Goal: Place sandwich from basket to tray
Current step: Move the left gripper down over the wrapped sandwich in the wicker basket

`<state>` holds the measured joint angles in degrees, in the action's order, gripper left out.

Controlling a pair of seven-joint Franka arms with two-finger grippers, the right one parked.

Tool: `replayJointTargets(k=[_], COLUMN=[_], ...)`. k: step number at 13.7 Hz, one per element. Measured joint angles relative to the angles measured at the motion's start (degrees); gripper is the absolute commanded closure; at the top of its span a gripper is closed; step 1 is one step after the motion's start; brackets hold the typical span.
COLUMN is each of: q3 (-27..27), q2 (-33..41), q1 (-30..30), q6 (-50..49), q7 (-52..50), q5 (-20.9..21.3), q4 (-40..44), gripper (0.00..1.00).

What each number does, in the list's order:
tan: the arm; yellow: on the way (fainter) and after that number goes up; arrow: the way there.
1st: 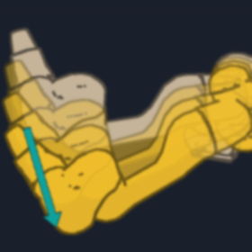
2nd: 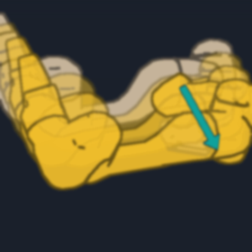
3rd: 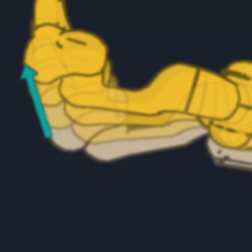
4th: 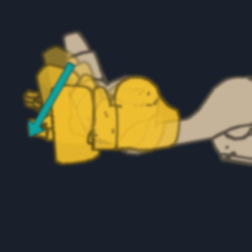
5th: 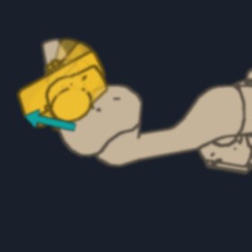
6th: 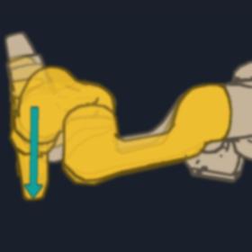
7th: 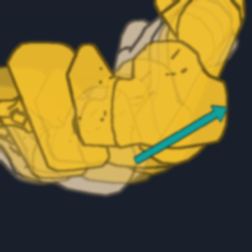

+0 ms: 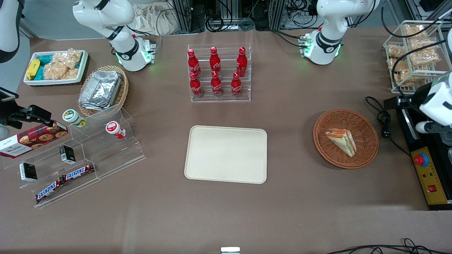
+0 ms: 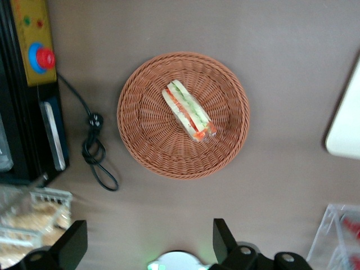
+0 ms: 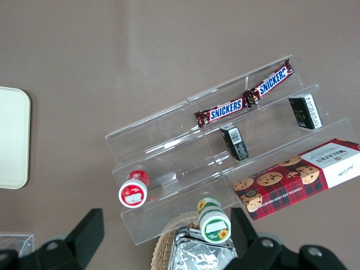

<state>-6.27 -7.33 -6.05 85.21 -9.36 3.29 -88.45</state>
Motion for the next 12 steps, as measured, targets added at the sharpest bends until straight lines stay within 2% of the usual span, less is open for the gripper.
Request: replayJointTargets(k=[3, 7, 10, 12], q3=[-0.1, -0.1, -0.1, -0.1], q2=[0.1, 1.5, 1.7, 1.8], q1=[0.1, 0.1, 0.1, 0.1], q6=[9.4, 30.4, 42.1, 45.9], q7=[-19.9, -40.0, -48.8, -50.7], q5=[0.0, 0.0, 0.1, 0.1], q4=[-6.9, -23.1, -32.8, -36.6], gripper=[0.0, 0.0, 0.0, 0.0])
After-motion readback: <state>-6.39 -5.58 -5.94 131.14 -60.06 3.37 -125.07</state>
